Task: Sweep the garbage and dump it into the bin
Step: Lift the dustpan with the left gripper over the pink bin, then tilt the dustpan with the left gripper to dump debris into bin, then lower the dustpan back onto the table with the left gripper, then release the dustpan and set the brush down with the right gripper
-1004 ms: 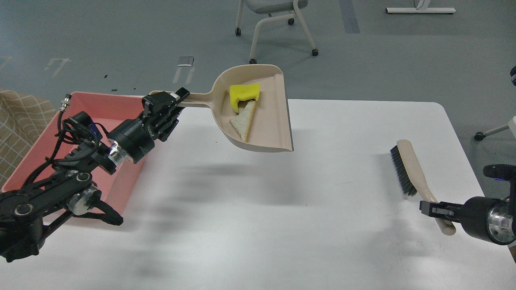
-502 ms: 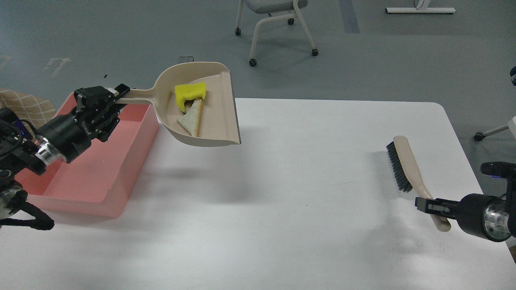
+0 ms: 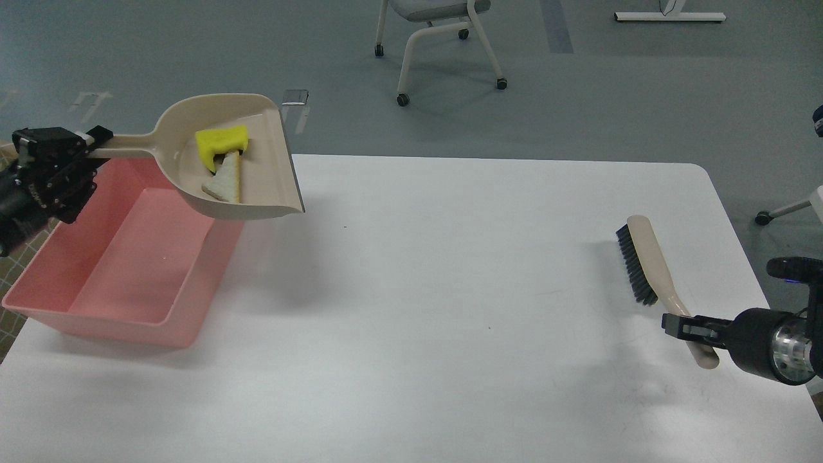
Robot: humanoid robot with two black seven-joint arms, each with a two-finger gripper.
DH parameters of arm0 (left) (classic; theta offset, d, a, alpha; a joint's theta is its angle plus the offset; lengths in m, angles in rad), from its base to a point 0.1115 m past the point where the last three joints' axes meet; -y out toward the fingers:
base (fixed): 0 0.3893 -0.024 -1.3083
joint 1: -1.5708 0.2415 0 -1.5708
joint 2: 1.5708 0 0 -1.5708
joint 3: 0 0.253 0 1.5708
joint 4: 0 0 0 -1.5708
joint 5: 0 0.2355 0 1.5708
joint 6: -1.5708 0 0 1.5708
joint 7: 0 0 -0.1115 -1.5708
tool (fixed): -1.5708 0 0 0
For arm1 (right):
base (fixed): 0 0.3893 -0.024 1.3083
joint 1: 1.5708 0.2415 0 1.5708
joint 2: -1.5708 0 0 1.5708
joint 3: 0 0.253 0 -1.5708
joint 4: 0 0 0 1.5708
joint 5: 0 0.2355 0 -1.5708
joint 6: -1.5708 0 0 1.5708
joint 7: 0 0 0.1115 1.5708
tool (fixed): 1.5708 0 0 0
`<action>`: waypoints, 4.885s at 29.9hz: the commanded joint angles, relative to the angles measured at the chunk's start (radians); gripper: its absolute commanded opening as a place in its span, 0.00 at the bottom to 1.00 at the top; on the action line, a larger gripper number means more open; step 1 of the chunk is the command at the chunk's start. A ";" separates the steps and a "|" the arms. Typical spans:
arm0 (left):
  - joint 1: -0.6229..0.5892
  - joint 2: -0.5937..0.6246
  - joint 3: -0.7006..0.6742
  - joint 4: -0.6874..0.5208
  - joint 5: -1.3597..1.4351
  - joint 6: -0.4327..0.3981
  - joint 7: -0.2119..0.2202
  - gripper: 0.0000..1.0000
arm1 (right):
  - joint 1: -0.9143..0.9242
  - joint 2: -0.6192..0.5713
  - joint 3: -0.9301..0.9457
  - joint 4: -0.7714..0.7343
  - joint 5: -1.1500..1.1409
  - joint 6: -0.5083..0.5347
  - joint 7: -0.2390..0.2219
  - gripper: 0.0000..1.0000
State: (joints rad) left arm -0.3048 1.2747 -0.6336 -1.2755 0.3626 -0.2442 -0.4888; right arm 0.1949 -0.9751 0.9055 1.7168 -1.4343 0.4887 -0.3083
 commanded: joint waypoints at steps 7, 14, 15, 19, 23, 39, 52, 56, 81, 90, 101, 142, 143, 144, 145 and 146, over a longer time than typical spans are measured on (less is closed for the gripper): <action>0.001 0.055 -0.001 0.214 -0.004 -0.214 0.000 0.19 | -0.002 0.004 0.001 -0.002 0.000 0.000 0.000 0.00; 0.003 0.084 0.014 0.309 0.012 -0.244 0.000 0.20 | 0.001 0.010 0.006 -0.002 0.000 0.000 0.000 0.00; 0.003 0.092 0.014 0.333 0.018 -0.244 0.000 0.20 | 0.000 0.010 0.007 -0.002 0.000 0.000 0.000 0.00; -0.002 0.133 0.006 0.377 0.073 -0.244 0.000 0.20 | 0.000 0.010 0.006 -0.002 0.000 0.000 0.000 0.00; -0.023 0.172 0.000 0.377 0.166 -0.244 0.000 0.20 | 0.000 0.029 0.006 -0.002 -0.001 0.000 0.000 0.00; -0.321 0.183 0.002 0.338 0.613 -0.244 0.000 0.20 | 0.001 0.055 0.027 -0.003 -0.001 0.000 0.000 0.00; -0.441 0.196 -0.012 0.298 0.512 -0.244 0.000 0.21 | 0.000 0.099 0.027 -0.005 -0.018 0.000 0.000 0.00; -0.444 0.155 -0.011 0.283 0.386 -0.244 0.000 0.21 | 0.000 0.084 0.027 -0.006 -0.031 0.000 0.000 0.00; -0.422 -0.658 0.156 0.274 0.274 -0.092 0.030 0.24 | 0.001 0.012 0.035 -0.025 -0.040 0.000 -0.002 0.00; -0.401 -0.794 0.410 0.280 0.280 0.160 0.042 0.25 | 0.008 -0.010 0.035 -0.026 -0.055 0.000 0.000 0.00; -0.310 -0.853 0.410 0.291 0.276 0.272 0.044 0.26 | 0.000 -0.011 0.032 -0.026 -0.100 0.000 0.000 0.00; -0.306 -0.706 0.379 0.180 0.256 0.267 0.047 0.74 | -0.031 0.032 0.024 -0.046 -0.124 0.000 0.002 0.30; -0.309 -0.706 0.377 0.180 0.256 0.266 0.047 0.75 | -0.031 0.032 0.026 -0.046 -0.124 0.000 0.003 0.35; -0.309 -0.706 0.377 0.180 0.254 0.266 0.047 0.75 | -0.029 0.032 0.026 -0.046 -0.123 0.000 0.003 0.37; -0.310 -0.706 0.376 0.180 0.254 0.266 0.047 0.75 | -0.031 0.032 0.026 -0.046 -0.123 0.000 0.003 0.37; -0.310 -0.706 0.374 0.180 0.251 0.266 0.049 0.76 | -0.031 0.032 0.027 -0.045 -0.123 0.000 0.003 0.38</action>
State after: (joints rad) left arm -0.6135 0.5690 -0.2566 -1.0952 0.6180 0.0225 -0.4419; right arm 0.1640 -0.9434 0.9304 1.6705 -1.5585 0.4887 -0.3062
